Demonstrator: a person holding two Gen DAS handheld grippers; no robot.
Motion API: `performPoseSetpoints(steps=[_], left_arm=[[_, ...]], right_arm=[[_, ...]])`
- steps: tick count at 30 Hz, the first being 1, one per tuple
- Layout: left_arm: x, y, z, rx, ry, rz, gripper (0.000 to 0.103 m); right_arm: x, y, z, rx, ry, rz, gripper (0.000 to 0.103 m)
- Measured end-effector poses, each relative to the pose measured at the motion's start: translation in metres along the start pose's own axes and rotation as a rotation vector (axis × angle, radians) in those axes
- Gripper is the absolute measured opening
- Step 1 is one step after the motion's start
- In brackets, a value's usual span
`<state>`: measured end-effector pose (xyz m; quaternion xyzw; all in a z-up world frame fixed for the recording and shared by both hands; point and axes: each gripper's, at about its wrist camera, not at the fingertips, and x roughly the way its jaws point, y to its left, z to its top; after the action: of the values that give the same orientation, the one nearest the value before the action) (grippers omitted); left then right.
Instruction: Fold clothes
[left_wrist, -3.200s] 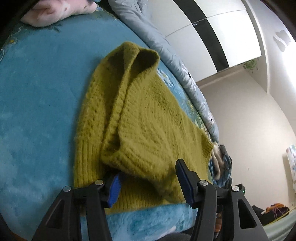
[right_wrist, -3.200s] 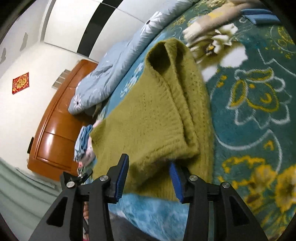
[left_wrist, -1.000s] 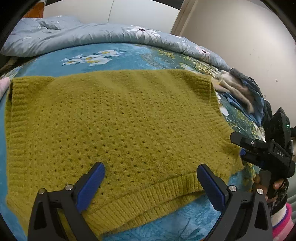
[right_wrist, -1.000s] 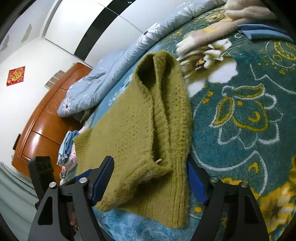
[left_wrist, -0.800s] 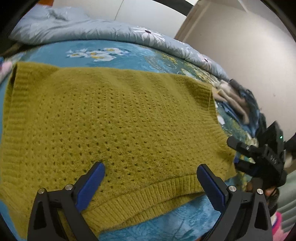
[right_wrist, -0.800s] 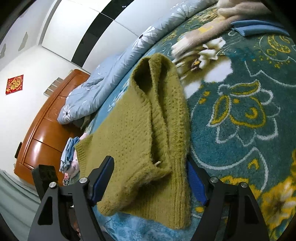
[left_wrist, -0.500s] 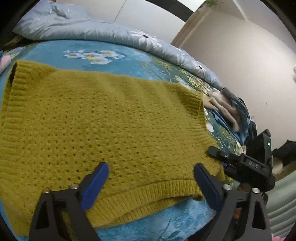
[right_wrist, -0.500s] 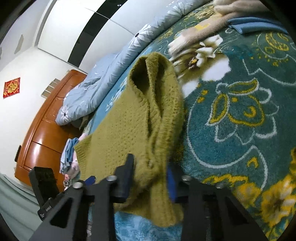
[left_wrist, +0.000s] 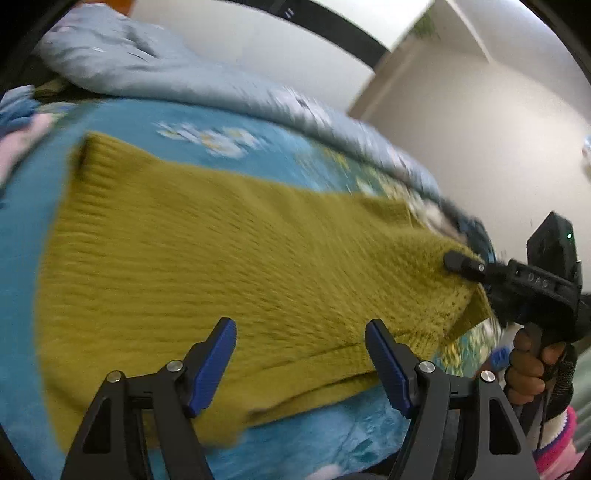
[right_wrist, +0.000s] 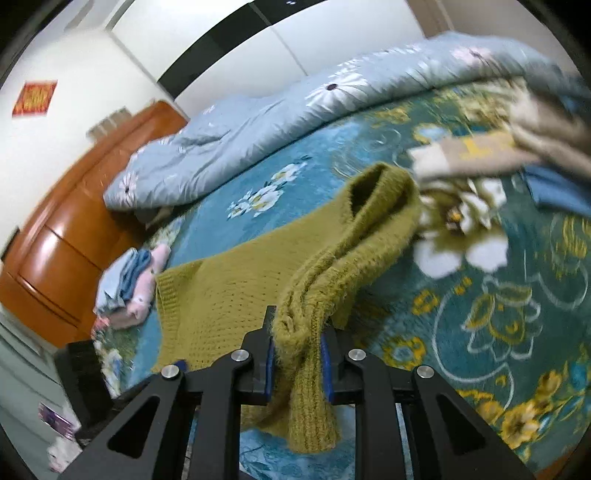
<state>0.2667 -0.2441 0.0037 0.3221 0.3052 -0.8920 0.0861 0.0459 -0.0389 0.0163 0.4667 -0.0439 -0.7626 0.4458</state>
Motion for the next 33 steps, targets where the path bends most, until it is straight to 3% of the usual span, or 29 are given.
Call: performPoseSetpoints(steps=[4, 10, 16, 21, 28, 33], left_arm=[[-0.044, 0.036, 0.000, -0.061, -0.103, 0.042, 0.075], [-0.092, 0.092, -0.007, -0.199, -0.223, 0.054, 0.075], [-0.112, 0.141, -0.019, -0.336, -0.275, 0.072, 0.075], [-0.117, 0.164, -0.029, -0.385, -0.283, 0.091, 0.075], [-0.115, 0.179, -0.034, -0.424, -0.274, 0.097, 0.075], [-0.113, 0.179, -0.034, -0.424, -0.277, 0.074, 0.075]], right_arm=[[0.005, 0.035, 0.011, -0.079, 0.031, -0.061, 0.020], [0.017, 0.113, 0.015, -0.263, 0.033, -0.057, 0.020], [0.047, 0.197, -0.001, -0.465, 0.067, -0.011, 0.020], [0.088, 0.251, -0.032, -0.605, 0.128, 0.048, 0.020], [0.151, 0.270, -0.082, -0.707, 0.272, 0.033, 0.021], [0.147, 0.263, -0.085, -0.679, 0.281, 0.100, 0.031]])
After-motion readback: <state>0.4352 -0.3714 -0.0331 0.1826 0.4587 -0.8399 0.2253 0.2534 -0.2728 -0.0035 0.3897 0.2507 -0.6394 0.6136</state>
